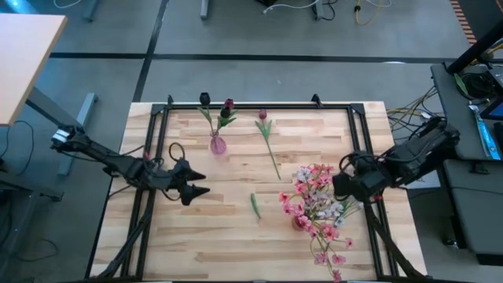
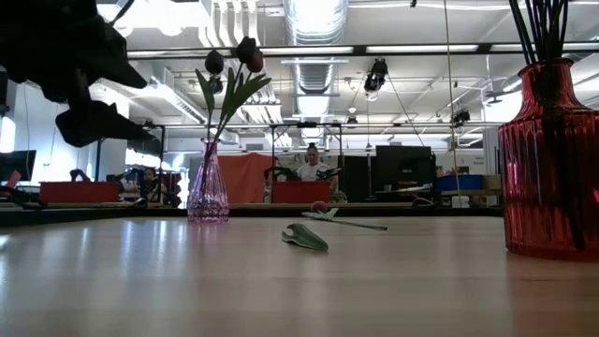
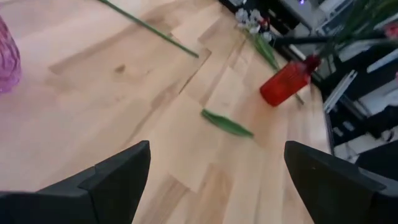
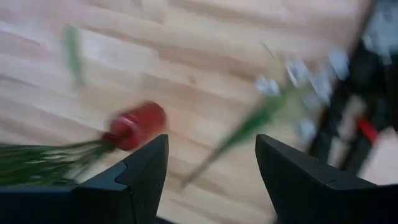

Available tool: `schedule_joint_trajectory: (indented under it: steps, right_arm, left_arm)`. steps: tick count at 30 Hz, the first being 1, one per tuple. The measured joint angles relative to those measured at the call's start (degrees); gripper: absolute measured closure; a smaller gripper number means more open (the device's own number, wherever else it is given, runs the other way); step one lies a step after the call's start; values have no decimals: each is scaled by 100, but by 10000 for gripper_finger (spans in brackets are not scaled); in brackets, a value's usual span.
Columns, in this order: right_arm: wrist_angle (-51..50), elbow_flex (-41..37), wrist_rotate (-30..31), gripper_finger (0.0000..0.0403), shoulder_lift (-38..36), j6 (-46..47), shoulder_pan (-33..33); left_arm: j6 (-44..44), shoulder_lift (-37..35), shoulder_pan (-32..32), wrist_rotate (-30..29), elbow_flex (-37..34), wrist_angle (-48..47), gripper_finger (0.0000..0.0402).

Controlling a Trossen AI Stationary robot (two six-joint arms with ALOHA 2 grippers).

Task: Sort flowers into vase by color
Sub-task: Put the white flowers into the red vase

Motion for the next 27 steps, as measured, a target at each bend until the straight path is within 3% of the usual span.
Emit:
schedule_joint_trajectory:
  steps: [5, 9, 12, 27]
  right_arm:
    - [265, -617, -1153, 171, 161, 708, 92]
    - [1026, -1209, -1545, 171, 222, 1053, 190]
    - [1641, -1662, -1663, 171, 201, 1283, 236]
    - [2898, -3510, -1694, 199, 128, 1538, 282]
  left_arm:
    - [-31, 204, -276, -58, 0, 5, 49]
    - [27, 244, -349, -54, 0, -28, 49]
    - [163, 213, -396, -12, 0, -145, 49]
    - [511, 124, -402, -65, 0, -174, 49]
